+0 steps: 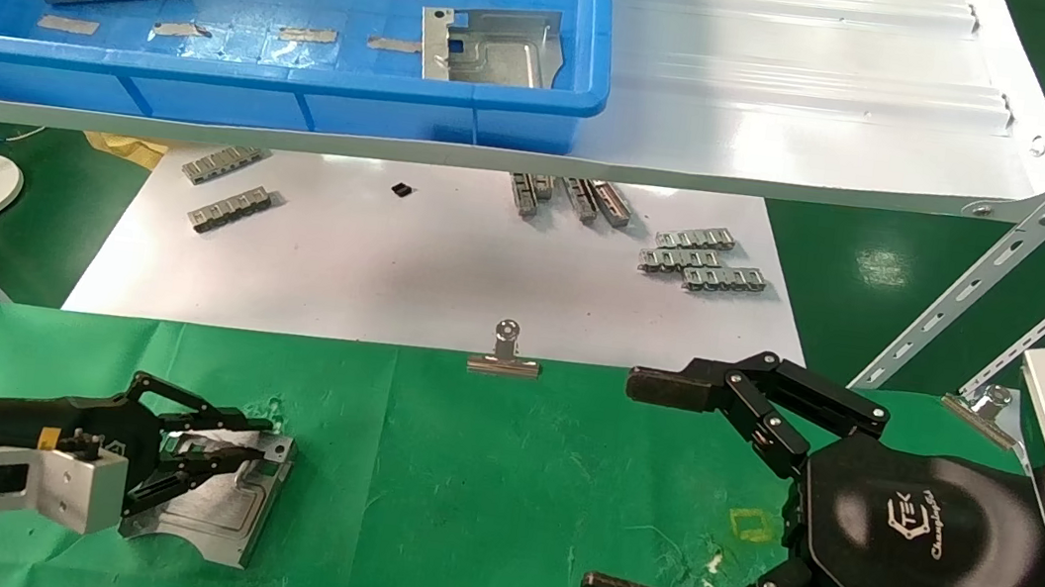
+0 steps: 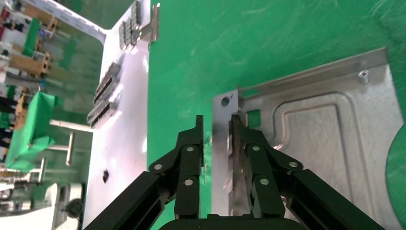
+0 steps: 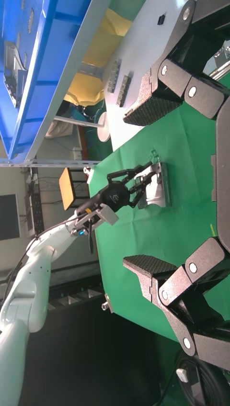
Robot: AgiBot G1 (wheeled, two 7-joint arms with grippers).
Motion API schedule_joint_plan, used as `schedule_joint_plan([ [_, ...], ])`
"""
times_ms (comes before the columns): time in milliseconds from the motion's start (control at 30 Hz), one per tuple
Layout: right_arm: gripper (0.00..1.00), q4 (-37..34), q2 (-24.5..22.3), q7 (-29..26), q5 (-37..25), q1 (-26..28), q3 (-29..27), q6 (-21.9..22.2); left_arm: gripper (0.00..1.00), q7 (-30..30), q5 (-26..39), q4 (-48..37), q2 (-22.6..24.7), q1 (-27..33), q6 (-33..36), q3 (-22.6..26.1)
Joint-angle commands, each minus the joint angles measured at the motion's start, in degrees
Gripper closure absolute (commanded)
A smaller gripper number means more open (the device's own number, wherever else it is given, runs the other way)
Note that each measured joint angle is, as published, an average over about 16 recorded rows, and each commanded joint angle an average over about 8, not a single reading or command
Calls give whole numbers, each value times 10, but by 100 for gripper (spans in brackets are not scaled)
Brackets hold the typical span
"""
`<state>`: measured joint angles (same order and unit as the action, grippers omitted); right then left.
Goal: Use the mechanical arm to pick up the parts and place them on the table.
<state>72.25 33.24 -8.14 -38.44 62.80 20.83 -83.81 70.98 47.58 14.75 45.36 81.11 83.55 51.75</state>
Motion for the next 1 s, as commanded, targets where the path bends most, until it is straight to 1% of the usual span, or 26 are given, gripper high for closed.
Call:
schedule_joint_plan([
  [33, 0, 0, 0, 0, 0, 0, 0, 0, 0, 1, 4, -8, 3, 3, -3, 2],
  [100, 0, 0, 0, 0, 0, 0, 0, 0, 0, -50, 4, -18, 4, 12, 19, 6],
  [167, 0, 0, 0, 0, 0, 0, 0, 0, 0, -118, -3, -27, 5, 20, 44, 8],
  [300, 0, 0, 0, 0, 0, 0, 0, 0, 0, -259, -41, -35, 1, 23, 76, -1],
  [367, 0, 0, 0, 0, 0, 0, 0, 0, 0, -311, -61, -35, -2, 19, 80, -6],
  [433, 0, 0, 0, 0, 0, 0, 0, 0, 0, -348, -79, -35, -6, 14, 83, -12],
  [500, 0, 0, 0, 0, 0, 0, 0, 0, 0, -366, -92, -35, -8, 11, 85, -16],
  [600, 0, 0, 0, 0, 0, 0, 0, 0, 0, -376, -102, -36, -9, 8, 88, -19],
  [833, 0, 0, 0, 0, 0, 0, 0, 0, 0, -368, -94, -32, -9, 8, 82, -18],
  [1000, 0, 0, 0, 0, 0, 0, 0, 0, 0, -383, -91, -9, -12, 1, 79, -30],
])
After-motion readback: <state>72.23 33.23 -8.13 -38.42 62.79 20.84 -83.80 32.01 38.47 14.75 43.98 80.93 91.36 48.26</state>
